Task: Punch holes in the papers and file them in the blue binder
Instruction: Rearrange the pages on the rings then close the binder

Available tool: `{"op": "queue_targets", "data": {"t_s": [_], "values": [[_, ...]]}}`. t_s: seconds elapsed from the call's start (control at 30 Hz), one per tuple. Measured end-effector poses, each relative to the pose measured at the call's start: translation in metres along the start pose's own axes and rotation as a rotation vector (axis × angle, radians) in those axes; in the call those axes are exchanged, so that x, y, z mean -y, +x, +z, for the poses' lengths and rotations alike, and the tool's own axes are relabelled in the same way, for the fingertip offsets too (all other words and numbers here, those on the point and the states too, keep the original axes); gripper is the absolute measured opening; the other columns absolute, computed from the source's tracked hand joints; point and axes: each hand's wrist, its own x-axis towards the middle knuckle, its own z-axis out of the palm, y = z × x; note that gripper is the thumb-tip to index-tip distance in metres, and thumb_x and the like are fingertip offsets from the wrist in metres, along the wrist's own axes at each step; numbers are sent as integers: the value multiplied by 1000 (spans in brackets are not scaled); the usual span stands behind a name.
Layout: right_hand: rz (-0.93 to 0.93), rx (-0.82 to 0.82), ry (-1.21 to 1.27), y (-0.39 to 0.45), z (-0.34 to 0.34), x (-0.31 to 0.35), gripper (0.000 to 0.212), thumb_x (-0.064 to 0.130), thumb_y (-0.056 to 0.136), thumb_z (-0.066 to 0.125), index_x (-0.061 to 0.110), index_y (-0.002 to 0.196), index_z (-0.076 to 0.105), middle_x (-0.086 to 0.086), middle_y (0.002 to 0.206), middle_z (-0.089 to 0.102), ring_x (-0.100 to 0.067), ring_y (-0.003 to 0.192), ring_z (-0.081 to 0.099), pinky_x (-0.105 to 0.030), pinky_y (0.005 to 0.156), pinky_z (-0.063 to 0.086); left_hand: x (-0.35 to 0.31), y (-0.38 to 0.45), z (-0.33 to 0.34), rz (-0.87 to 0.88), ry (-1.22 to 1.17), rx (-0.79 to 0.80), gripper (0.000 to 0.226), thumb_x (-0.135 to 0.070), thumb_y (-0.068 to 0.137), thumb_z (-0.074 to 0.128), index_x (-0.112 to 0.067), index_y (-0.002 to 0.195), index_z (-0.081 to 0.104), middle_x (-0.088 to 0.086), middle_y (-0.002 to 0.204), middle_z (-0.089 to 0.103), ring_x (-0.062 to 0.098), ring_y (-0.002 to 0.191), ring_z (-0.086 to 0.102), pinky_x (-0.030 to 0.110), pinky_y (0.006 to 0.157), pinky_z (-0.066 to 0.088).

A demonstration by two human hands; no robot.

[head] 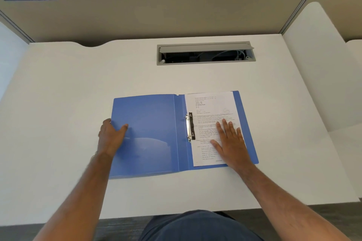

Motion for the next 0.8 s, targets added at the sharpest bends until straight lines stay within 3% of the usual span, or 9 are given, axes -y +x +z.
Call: {"op": "queue_targets", "data": {"t_s": [0.1,0.33,0.47,0.57,0.63,0.8], "values": [[3,10,-11,1,0,-1,83,71,102,9,24,170,2,-4,179,-2,-29,166,1,-52,134,6,-9,-8,-10,19,-38,-12,79,-41,94,74,-10,156,36,14,154,48,36,142,46,51,114,42],[21,20,-7,1,-1,-1,85,71,100,9,24,170,1,-4,179,-3,-28,166,0,-52,134,3,-52,-48,-50,242,-34,-63,74,-41,95,74,-20,155,37,4,154,46,27,141,48,46,113,42],[16,2,-3,0,0,-3,83,69,101,14,23,171,6,-5,179,2,-29,166,4,-53,133,7,-85,-79,-72,331,-64,-37,75,-46,96,71,-27,158,32,-7,150,51,22,121,60,41,94,50],[7,-19,-1,0,1,-4,83,70,102,14,23,171,6,-5,179,4,-29,165,5,-53,133,8,-112,-108,-81,393,-169,24,71,-46,98,68,-31,157,33,-18,139,54,5,104,64,31,77,52],[2,-22,-8,0,-1,-4,84,71,101,14,24,171,6,-4,179,3,-28,166,5,-53,133,8,-130,-127,-80,429,-274,84,66,-47,99,67,-35,156,36,-20,137,58,1,107,66,30,82,54],[2,-20,-5,0,-3,-5,85,73,100,12,26,171,4,-2,179,1,-27,166,3,-50,133,4,-158,-169,-45,518,-477,325,64,-51,97,52,-30,156,40,-15,141,64,7,122,66,36,96,57]]}}
